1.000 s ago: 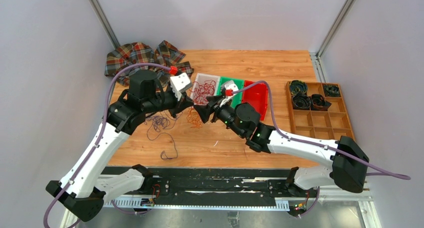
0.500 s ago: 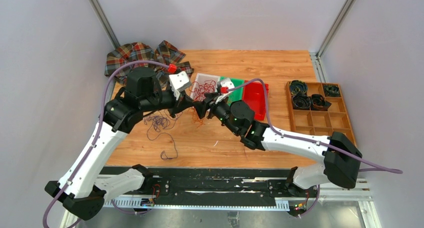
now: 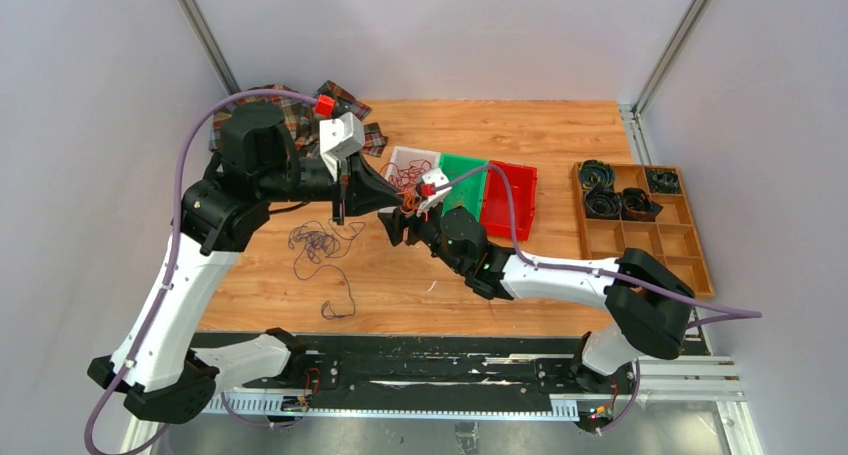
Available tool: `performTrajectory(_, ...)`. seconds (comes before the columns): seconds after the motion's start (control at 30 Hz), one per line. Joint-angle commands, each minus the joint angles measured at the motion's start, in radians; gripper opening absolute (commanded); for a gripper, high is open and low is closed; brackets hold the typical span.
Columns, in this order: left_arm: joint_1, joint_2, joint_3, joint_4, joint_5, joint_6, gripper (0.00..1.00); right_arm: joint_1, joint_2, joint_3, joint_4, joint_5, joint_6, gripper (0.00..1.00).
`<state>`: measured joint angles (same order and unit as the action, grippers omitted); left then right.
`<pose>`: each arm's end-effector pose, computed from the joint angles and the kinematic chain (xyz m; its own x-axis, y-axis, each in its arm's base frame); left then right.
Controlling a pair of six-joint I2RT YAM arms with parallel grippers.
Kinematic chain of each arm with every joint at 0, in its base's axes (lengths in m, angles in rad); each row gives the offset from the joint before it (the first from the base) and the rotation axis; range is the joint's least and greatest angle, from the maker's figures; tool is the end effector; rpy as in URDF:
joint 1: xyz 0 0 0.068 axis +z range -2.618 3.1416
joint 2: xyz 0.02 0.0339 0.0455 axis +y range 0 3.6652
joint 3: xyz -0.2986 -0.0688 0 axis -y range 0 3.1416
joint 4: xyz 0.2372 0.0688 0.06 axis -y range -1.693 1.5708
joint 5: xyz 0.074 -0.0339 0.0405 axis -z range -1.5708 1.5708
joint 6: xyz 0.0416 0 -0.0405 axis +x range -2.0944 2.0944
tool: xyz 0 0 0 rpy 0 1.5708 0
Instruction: Untangle the cables
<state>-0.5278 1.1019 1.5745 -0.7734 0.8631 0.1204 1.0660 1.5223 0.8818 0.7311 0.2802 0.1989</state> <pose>0.1270 -0.1106 0.5113 -0.1395 0.1717 -0.9752 0.9782 0.1768 -0.1088 0.1770 0.2965 0.3284 -0.0970 0.2171 -0.9713 -0.7026 0.6763 0.2213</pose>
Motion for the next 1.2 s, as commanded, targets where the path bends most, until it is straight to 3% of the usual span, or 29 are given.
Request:
performTrajectory(0.0,-0.008,0.016,0.083,0.003,0.067,-0.034,0.00,-0.010,0.005,-0.074,0.051,0.033,0.051,0.63)
performTrajectory(0.2,-0.008,0.022,0.149,-0.005,0.063,-0.019,0.00,-0.023,-0.034,-0.177,0.053,0.049,0.106,0.61)
performTrajectory(0.3,-0.008,0.030,0.193,-0.027,0.039,0.005,0.00,-0.032,-0.061,-0.232,0.053,0.054,0.135,0.56)
performTrajectory(0.4,-0.008,0.031,0.235,-0.050,0.015,0.042,0.00,-0.052,-0.104,-0.285,0.051,0.052,0.180,0.42)
performTrajectory(0.57,-0.008,0.032,0.283,-0.075,-0.042,0.110,0.00,-0.089,-0.193,-0.345,0.017,0.044,0.241,0.12)
performTrajectory(0.63,-0.008,0.040,0.319,-0.084,-0.069,0.141,0.00,-0.101,-0.223,-0.369,0.003,0.044,0.253,0.07)
performTrajectory(1.0,-0.008,0.166,0.688,-0.081,-0.340,0.379,0.00,-0.160,-0.355,-0.504,-0.059,0.032,0.327,0.08)
performTrajectory(1.17,-0.008,0.162,0.695,0.090,-0.530,0.487,0.00,-0.161,-0.381,-0.530,-0.087,0.014,0.361,0.08)
